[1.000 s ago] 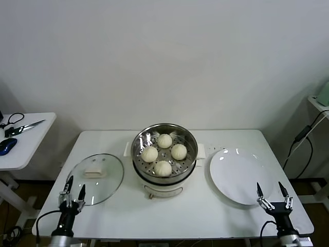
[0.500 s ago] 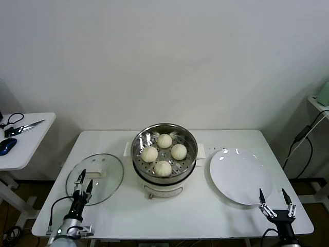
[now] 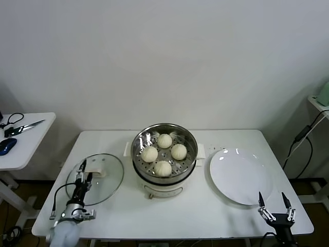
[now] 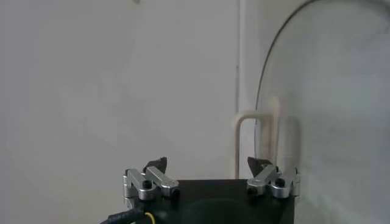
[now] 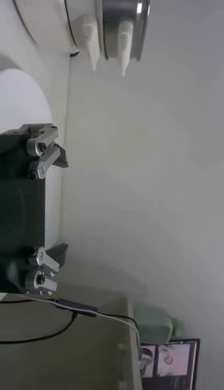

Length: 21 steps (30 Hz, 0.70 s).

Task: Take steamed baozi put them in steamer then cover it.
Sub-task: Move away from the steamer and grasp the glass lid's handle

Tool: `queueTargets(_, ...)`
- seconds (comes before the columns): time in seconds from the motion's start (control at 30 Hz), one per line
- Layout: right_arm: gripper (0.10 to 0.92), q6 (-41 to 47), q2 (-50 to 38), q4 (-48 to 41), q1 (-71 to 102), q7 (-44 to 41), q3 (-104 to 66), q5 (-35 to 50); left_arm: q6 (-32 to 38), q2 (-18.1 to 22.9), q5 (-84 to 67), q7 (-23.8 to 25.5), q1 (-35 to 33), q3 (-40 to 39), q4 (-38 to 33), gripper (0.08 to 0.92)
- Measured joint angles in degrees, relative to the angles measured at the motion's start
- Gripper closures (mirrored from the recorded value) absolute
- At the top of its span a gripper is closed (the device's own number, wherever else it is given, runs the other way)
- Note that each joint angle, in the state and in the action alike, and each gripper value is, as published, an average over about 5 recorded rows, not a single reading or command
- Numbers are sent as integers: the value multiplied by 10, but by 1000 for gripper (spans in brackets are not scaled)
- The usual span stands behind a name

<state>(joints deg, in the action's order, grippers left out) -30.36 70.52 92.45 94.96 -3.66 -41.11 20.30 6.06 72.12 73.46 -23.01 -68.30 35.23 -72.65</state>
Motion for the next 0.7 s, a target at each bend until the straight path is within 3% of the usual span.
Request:
queueTargets(0.17,203,-1,1,-2,-1,0,2,-2,-2,-1,6,2,13,2,17,303)
queueTargets(0.7,203,-3,6,-3,-6,1,8,-9,-6,6,6,3,14,4,29,770)
